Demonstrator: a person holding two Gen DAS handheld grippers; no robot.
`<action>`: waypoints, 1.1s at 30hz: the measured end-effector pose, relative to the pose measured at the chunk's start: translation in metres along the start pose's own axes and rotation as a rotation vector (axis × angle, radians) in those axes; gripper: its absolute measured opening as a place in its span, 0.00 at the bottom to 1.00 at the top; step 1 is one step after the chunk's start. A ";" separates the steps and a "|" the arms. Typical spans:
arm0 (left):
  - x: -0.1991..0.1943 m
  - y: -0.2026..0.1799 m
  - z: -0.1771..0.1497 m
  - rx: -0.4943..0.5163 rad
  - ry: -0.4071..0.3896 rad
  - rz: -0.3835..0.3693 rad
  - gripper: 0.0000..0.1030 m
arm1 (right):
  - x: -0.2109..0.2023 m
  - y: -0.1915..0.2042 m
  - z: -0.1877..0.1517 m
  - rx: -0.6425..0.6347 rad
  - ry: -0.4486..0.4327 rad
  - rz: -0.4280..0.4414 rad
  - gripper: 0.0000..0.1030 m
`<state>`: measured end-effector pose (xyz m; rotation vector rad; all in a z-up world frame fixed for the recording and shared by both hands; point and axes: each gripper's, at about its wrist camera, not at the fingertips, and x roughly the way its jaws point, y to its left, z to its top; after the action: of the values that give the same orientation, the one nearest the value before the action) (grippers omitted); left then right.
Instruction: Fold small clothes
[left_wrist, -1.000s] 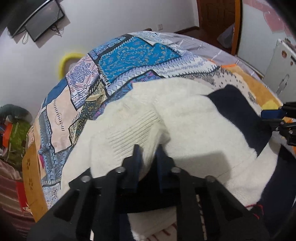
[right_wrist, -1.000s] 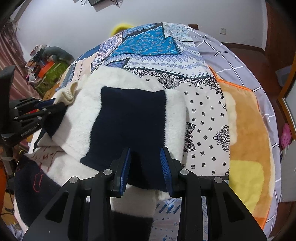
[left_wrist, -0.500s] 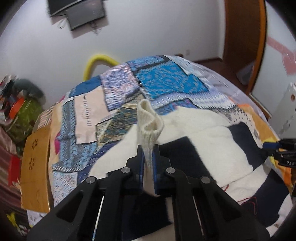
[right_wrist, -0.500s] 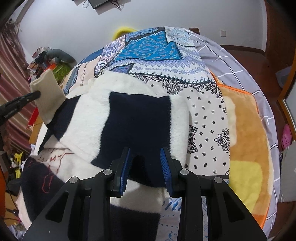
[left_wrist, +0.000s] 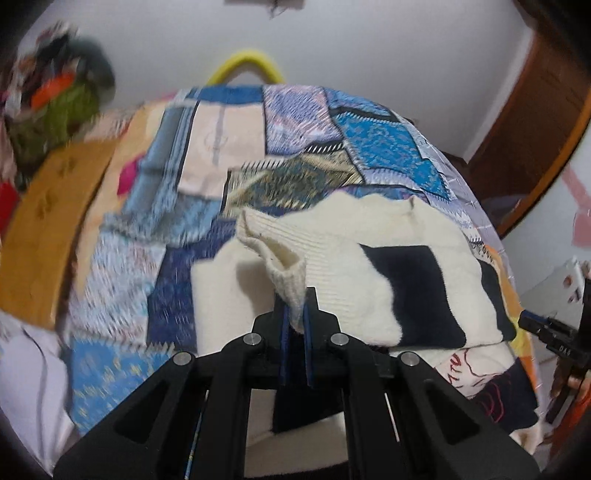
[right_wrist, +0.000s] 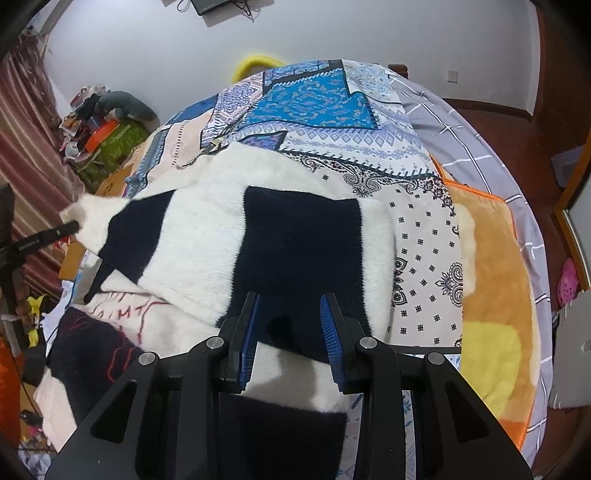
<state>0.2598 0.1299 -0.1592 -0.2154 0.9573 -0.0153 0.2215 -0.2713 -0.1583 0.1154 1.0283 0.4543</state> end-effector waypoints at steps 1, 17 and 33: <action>0.001 0.006 -0.004 -0.022 0.004 -0.010 0.06 | 0.000 0.002 0.000 -0.002 -0.001 0.000 0.29; -0.009 0.026 -0.042 -0.025 0.004 0.036 0.06 | 0.000 0.020 -0.007 -0.012 0.010 -0.016 0.29; -0.005 0.045 -0.082 0.016 0.106 0.136 0.39 | -0.016 0.011 -0.046 0.015 0.040 -0.065 0.48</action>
<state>0.1866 0.1604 -0.2091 -0.1351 1.0760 0.0910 0.1724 -0.2735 -0.1658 0.0857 1.0717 0.3909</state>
